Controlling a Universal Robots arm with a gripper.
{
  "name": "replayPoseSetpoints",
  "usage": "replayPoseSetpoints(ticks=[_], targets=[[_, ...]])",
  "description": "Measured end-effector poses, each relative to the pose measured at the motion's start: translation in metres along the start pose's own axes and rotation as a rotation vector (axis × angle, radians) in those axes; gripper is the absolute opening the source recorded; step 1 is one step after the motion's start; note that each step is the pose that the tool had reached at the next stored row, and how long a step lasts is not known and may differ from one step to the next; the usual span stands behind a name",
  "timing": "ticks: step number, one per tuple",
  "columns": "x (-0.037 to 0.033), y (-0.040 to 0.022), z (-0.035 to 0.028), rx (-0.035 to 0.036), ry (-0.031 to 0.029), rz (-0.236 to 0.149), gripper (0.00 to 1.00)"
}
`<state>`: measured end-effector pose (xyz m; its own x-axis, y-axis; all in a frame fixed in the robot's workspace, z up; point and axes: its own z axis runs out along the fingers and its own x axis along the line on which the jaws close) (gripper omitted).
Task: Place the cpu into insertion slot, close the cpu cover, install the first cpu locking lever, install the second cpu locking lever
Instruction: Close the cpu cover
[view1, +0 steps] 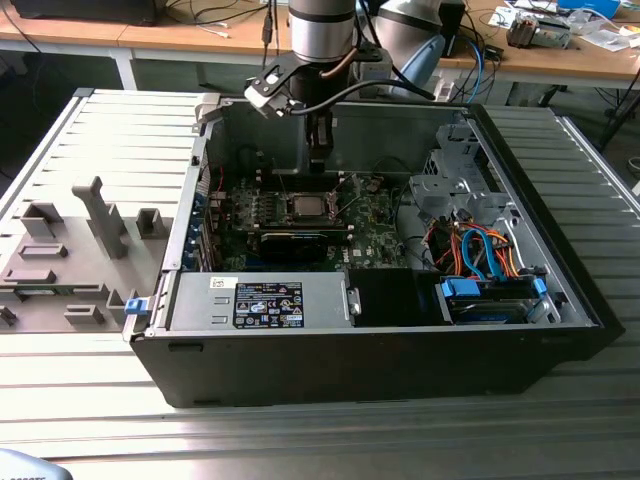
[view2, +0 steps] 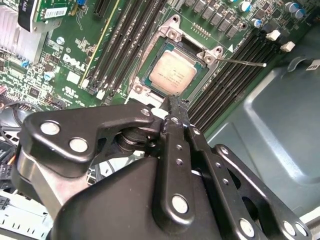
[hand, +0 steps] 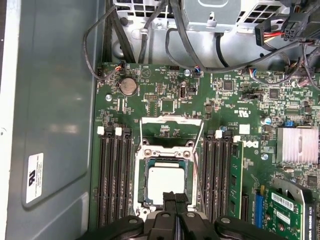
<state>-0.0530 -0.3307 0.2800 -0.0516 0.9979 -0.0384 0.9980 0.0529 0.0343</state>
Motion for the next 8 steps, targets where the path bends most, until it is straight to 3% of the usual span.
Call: replayPoseSetpoints(ticks=[8], targets=[[-0.0002,0.0039,0.0002,0.0000,0.0000,0.000,0.11]])
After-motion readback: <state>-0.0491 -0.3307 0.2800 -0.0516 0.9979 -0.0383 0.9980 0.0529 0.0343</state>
